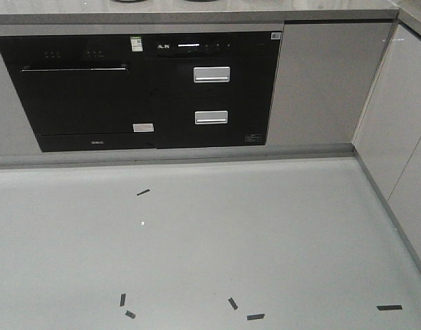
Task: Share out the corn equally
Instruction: 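Drive the base toward the counter with the pot and plates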
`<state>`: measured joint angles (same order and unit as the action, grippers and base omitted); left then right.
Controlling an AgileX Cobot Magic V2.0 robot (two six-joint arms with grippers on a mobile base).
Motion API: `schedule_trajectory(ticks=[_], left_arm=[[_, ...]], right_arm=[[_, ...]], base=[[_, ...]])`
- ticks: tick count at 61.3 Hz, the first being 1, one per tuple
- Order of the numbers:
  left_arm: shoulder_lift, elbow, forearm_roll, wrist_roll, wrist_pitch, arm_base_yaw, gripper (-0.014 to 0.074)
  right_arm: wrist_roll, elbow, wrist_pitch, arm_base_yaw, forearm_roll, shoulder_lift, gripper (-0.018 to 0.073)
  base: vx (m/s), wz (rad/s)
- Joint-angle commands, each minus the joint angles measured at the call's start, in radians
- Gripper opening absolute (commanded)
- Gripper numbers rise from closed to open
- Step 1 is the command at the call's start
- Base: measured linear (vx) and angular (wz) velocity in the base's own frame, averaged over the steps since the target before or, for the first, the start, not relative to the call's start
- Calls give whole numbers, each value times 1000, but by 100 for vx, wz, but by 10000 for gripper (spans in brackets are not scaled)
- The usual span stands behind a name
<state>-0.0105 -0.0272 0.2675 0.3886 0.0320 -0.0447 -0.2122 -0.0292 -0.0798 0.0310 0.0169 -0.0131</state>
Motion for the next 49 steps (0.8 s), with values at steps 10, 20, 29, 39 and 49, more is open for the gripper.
schedule_trajectory(ticks=[10,20,29,39,49], left_arm=[[-16,-3,2,-3,76,1,-7],[-16,-3,2,-3,76,1,-7],[-16,-3,2,-3,76,1,-7],[-16,-3,2,-3,76,1,-7],[-16,-3,2,-3,76,1,-7]], right_arm=[[7,-8,80,6,6,5,-4],[7,-8,80,6,6,5,-4],[7,-8,80,6,6,5,-4],[7,-8,80,6,6,5,-4],[7,-8,80,6,6,5,-4]], base=[[13,-2],[10,5],[9,12],[9,8],[10,2]])
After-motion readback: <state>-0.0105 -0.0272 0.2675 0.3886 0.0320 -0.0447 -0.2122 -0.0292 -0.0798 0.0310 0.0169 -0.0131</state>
